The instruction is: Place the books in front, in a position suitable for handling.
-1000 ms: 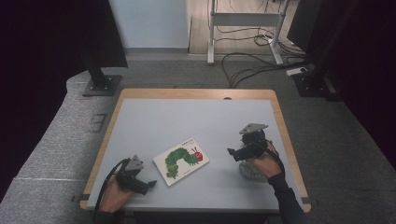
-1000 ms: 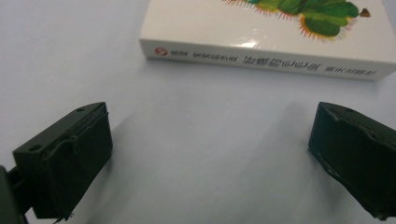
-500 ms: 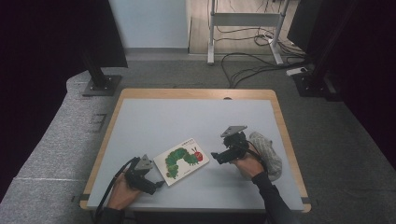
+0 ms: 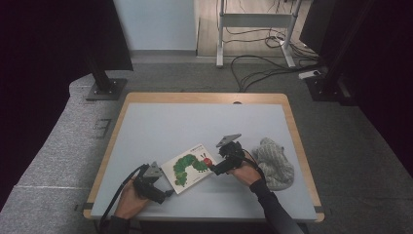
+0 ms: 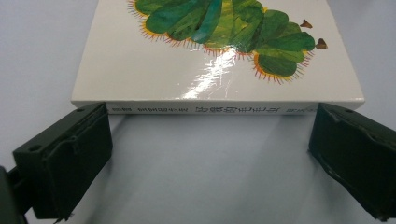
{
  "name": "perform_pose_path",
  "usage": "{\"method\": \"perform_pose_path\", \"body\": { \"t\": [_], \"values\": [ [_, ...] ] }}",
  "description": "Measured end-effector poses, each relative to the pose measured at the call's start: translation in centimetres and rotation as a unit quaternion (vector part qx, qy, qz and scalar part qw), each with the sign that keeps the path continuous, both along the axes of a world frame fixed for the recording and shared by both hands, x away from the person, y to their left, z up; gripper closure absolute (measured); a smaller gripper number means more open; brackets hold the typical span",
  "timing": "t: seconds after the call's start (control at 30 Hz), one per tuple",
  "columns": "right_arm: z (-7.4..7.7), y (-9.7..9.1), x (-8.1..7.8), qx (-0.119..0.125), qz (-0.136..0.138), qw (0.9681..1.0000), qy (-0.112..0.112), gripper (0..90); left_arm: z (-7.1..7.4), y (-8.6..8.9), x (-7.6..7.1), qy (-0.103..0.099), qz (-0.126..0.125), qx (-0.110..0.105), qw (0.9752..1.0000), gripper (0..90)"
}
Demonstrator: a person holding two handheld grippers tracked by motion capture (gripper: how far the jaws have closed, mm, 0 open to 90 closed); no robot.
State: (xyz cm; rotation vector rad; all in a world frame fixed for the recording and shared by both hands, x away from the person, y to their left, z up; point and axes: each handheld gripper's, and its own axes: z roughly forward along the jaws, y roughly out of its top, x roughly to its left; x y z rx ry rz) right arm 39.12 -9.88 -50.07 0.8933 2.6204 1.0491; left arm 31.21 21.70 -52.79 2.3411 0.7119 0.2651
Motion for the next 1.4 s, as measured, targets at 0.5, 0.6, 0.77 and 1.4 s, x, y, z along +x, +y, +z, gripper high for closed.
{"method": "perform_pose_path", "body": {
  "t": [0.5,0.6,0.77,1.4],
  "values": [
    [-2.0,2.8,1.5,0.014,0.015,0.9991,0.036,1.1,0.0,-0.4,0.0,0.001,0.006,-0.001,1.0,0.0],
    [-2.2,3.3,1.8,0.02,0.017,0.9987,0.044,0.6,0.0,-0.4,0.0,0.001,0.006,-0.001,1.0,0.0],
    [-2.2,3.9,2.2,0.022,0.017,0.9985,0.048,0.0,0.0,-0.4,0.0,0.001,0.006,-0.001,1.0,0.0],
    [-0.3,4.1,1.6,0.052,0.007,0.9975,0.048,0.0,0.0,-0.4,0.0,0.001,0.005,-0.001,1.0,0.0]
  ]
}}
